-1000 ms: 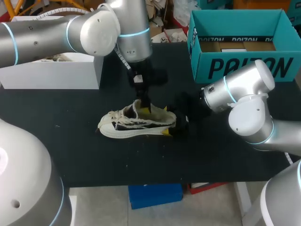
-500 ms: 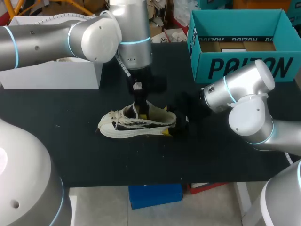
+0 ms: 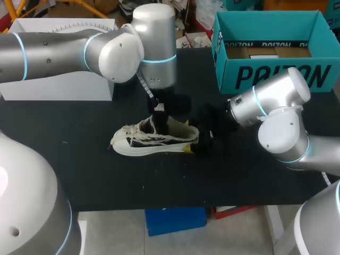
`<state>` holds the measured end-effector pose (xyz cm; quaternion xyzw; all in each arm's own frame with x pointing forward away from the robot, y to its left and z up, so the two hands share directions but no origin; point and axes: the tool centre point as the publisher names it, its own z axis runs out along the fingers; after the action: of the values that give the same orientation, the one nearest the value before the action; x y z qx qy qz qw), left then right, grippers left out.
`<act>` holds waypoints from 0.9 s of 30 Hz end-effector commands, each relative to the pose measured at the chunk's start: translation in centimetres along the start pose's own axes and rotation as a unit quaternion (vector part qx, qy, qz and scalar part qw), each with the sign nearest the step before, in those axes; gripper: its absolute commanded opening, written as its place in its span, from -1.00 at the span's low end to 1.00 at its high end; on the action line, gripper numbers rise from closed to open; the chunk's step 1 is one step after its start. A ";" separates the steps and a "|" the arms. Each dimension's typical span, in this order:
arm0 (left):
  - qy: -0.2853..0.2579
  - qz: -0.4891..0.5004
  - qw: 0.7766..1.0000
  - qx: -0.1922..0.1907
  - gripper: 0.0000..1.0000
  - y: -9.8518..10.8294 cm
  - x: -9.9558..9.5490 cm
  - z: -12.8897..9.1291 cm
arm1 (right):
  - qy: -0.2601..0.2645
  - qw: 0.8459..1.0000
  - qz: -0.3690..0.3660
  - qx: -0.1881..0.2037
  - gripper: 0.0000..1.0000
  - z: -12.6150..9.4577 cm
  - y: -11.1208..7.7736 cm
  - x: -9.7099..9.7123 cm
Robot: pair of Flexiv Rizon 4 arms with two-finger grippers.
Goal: Take the shoe out of the shoebox, open the shoe tongue, remove and reinsert the insole, then place the shoe into the shoebox
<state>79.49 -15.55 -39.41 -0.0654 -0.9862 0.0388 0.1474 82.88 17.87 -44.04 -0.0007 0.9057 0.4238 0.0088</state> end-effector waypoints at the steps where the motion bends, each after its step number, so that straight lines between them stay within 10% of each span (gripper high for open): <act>1: -0.001 -0.002 1.000 0.008 -1.00 0.1 -0.1 0.9 | 0.000 1.000 0.000 0.001 -1.00 0.3 -0.1 0.0; 20: -0.008 -0.025 1.000 0.006 -1.00 0.3 -0.3 2.4 | 0.000 1.000 0.000 0.001 -1.00 0.3 -0.1 0.0; 27: -0.043 -0.011 0.999 0.016 0.47 0.3 -0.1 2.0 | 0.000 1.000 0.000 0.001 -1.00 0.3 -0.1 0.0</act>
<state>80.13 -15.69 -41.42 -0.0489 -0.9903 0.0516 0.1196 82.85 17.88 -44.06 -0.0008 0.9057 0.4237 0.0086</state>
